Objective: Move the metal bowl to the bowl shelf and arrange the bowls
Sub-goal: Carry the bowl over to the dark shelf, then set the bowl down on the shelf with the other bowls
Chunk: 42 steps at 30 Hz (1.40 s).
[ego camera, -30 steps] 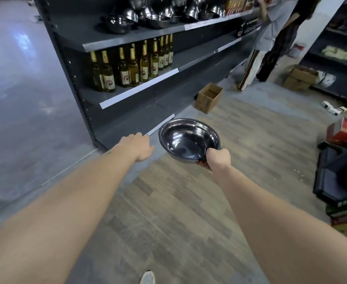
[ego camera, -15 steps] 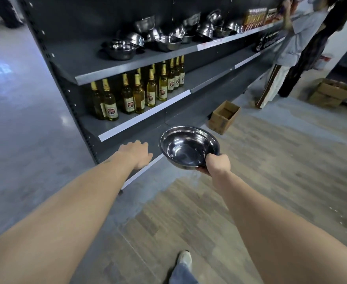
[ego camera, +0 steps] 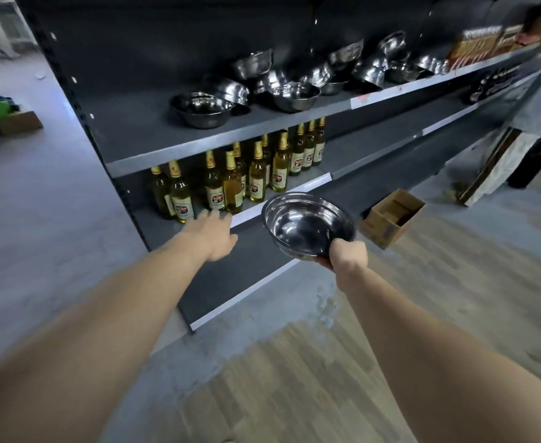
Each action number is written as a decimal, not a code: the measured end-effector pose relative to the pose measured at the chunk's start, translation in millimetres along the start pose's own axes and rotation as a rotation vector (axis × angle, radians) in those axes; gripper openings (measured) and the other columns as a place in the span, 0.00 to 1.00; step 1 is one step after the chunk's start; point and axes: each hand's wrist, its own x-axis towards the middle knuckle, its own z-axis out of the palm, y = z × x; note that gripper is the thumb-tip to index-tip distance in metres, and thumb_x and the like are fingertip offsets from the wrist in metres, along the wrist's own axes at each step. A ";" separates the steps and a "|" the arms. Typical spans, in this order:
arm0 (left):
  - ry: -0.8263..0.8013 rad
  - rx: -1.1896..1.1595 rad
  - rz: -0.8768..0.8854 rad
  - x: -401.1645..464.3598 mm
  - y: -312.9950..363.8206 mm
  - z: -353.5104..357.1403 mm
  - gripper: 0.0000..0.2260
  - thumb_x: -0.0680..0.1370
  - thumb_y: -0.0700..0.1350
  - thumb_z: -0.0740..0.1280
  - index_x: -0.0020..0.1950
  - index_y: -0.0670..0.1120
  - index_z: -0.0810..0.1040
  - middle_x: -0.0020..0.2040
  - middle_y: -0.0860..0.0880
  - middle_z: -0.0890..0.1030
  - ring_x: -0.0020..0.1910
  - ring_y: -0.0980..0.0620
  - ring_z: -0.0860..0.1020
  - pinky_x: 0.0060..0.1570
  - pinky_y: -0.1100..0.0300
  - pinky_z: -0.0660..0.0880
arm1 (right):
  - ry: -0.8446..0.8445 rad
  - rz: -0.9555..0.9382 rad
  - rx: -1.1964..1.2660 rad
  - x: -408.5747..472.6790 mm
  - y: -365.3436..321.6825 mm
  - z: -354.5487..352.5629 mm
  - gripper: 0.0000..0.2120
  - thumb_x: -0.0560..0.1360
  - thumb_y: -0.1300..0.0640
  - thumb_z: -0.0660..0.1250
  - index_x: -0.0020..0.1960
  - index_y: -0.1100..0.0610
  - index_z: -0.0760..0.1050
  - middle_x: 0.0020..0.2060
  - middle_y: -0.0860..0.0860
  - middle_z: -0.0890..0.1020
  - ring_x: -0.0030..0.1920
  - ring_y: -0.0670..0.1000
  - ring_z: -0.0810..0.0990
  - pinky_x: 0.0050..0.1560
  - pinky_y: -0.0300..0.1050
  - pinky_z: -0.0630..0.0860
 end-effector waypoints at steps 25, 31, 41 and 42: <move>0.175 -0.123 -0.369 167.1 -165.5 -93.0 0.30 0.83 0.56 0.53 0.81 0.43 0.51 0.80 0.41 0.53 0.79 0.40 0.52 0.76 0.40 0.54 | -0.411 -0.211 -0.079 88.5 -176.9 269.2 0.17 0.76 0.64 0.60 0.64 0.65 0.71 0.57 0.60 0.79 0.41 0.59 0.85 0.27 0.40 0.80; 0.159 -0.145 -0.506 155.8 -180.1 -88.2 0.32 0.82 0.57 0.54 0.80 0.41 0.51 0.79 0.40 0.56 0.77 0.39 0.58 0.75 0.41 0.59 | -0.546 -0.203 -0.163 81.4 -185.0 314.7 0.13 0.77 0.62 0.60 0.61 0.61 0.68 0.57 0.60 0.79 0.35 0.58 0.85 0.29 0.41 0.81; 0.124 -0.161 -0.675 125.4 -203.1 -92.9 0.28 0.83 0.57 0.54 0.77 0.41 0.59 0.73 0.40 0.66 0.72 0.38 0.66 0.69 0.44 0.66 | -0.715 -0.200 -0.232 64.1 -192.6 366.5 0.15 0.78 0.63 0.60 0.63 0.64 0.71 0.48 0.64 0.84 0.25 0.53 0.82 0.25 0.39 0.78; 0.128 -0.163 -0.685 123.1 -205.2 -91.1 0.28 0.83 0.57 0.54 0.77 0.41 0.60 0.73 0.40 0.67 0.71 0.38 0.66 0.68 0.44 0.66 | -0.724 -0.197 -0.231 62.8 -192.7 370.4 0.15 0.78 0.63 0.60 0.63 0.64 0.70 0.49 0.64 0.84 0.26 0.54 0.83 0.25 0.39 0.78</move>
